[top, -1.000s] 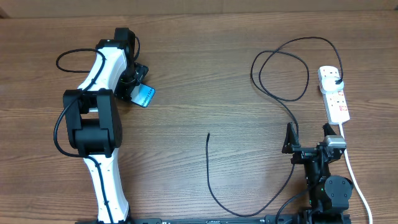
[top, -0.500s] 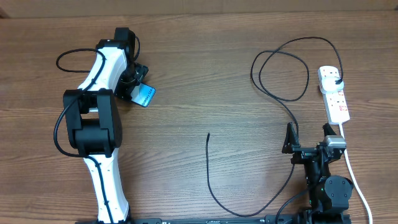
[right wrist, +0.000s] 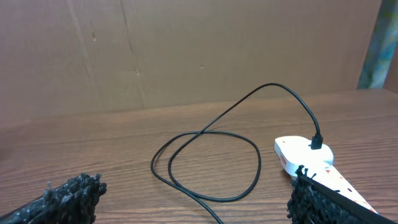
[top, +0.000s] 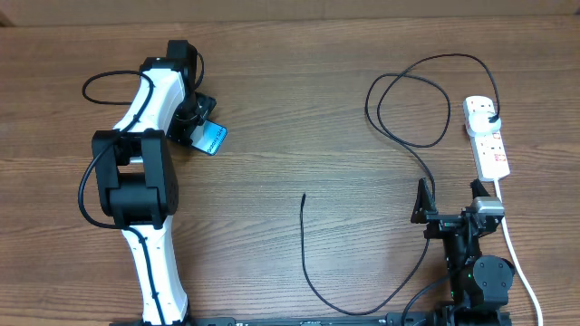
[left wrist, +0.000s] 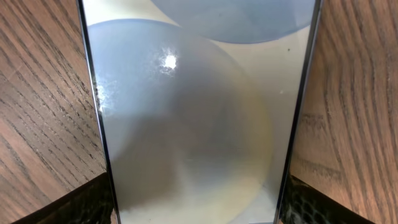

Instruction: Plug charger to phone and switch on socket

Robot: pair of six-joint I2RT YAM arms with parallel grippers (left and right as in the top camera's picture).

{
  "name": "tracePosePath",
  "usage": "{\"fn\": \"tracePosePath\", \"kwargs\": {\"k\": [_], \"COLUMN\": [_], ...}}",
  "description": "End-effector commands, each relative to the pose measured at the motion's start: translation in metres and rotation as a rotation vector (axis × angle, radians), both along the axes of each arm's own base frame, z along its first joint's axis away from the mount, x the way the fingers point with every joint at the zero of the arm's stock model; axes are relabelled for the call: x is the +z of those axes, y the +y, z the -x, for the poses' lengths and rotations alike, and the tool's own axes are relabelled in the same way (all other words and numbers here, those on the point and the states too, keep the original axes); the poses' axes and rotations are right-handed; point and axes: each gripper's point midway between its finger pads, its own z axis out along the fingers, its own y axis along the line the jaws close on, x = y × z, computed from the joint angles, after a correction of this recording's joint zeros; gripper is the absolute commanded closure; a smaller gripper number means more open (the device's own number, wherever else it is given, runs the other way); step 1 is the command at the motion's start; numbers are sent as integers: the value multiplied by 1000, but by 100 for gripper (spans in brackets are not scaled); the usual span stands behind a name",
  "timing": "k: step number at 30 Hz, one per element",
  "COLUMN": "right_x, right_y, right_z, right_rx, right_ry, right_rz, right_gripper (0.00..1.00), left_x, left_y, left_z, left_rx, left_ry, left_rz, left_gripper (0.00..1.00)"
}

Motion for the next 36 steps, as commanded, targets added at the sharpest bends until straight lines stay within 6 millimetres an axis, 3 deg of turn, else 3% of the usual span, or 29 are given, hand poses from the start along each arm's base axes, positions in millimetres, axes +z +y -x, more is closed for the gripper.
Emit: {"fn": "tracePosePath", "kwargs": {"k": [1,18,25,27,30,36], "right_x": [-2,-2,-2,-2,-2,-2], "right_y": [-1,-1,-1,-1,-1,-1], "right_z": [0,0,0,0,0,0], "right_rx": [-9,-9,-9,-9,-9,-9], "right_ry": [-3,-2,-2,-2,-2,-2], "right_rz": [1,1,1,1,1,1], "right_gripper": [0,0,0,0,0,0], "left_x": [-53,-53,-53,-53,-53,-53], "left_y": [-16,-17,-16,-16,-16,-13], "left_z": [24,24,24,24,24,24], "left_rx": [-26,-26,-25,-25,-25,-25], "left_ry": [131,131,131,130,130,130], "left_rz": [55,61,62,61,61,40], "left_gripper": [18,40,60,71,95,96]}}
